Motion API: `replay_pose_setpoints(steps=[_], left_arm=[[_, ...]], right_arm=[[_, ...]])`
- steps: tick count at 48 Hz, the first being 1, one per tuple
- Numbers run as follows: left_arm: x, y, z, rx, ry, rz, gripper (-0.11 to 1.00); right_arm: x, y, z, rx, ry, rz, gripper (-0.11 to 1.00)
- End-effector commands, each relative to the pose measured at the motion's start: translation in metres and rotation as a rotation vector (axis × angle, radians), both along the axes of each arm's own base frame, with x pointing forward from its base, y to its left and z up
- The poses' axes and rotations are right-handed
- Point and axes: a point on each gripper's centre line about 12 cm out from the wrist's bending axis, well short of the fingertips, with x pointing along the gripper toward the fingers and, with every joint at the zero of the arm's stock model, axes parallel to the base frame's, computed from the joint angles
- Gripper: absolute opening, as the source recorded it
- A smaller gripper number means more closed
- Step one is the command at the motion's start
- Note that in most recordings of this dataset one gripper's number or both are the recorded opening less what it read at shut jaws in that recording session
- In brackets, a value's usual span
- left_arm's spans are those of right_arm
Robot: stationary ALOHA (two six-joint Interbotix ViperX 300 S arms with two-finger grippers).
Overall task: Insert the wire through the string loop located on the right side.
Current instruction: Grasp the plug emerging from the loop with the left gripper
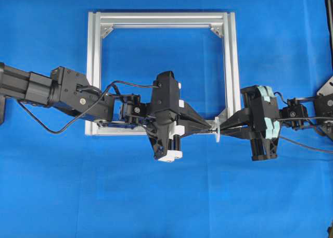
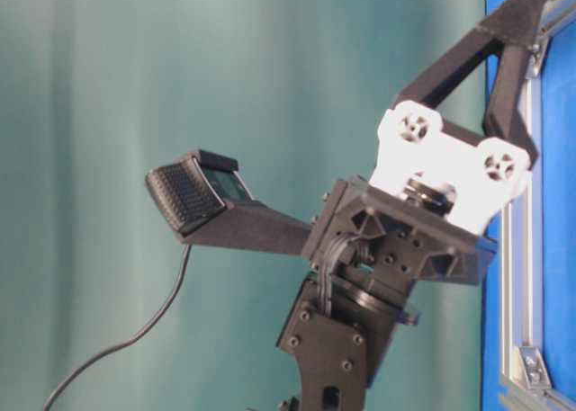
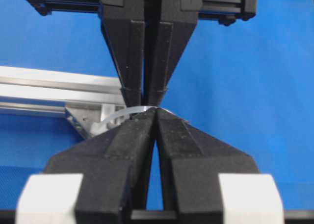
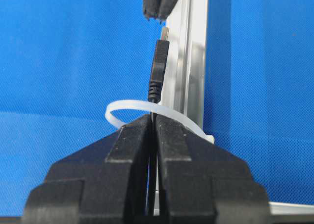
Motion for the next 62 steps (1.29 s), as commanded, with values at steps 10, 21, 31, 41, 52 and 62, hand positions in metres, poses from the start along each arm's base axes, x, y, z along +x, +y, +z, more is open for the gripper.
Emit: replay_pose_setpoints(steps=[10,21,31,41,52,62], left_arm=[[0.003,-0.002,0.013,-0.008,-0.023,-0.003,0.22],[0.002,-0.005,0.012,-0.008,-0.019,-0.009,0.87],[0.003,-0.006,-0.008,-0.001,0.019,-0.011,0.85],[0.004,-0.006,-0.034,0.008,0.049,-0.010,0.85],[0.005,-0.006,-0.039,0.009,0.050,-0.011,0.85],[0.006,-0.006,-0.039,0.009,0.048,-0.009,0.84]], right_arm=[[0.005,0.001,0.007,0.003,-0.029,0.001,-0.04],[0.005,0.001,0.007,0.003,-0.029,0.001,-0.04],[0.005,0.001,0.007,0.003,-0.029,0.001,-0.04],[0.005,0.001,0.007,0.003,-0.030,0.001,-0.04],[0.005,0.001,0.007,0.003,-0.032,0.001,-0.04],[0.005,0.001,0.007,0.003,-0.030,0.001,-0.04]])
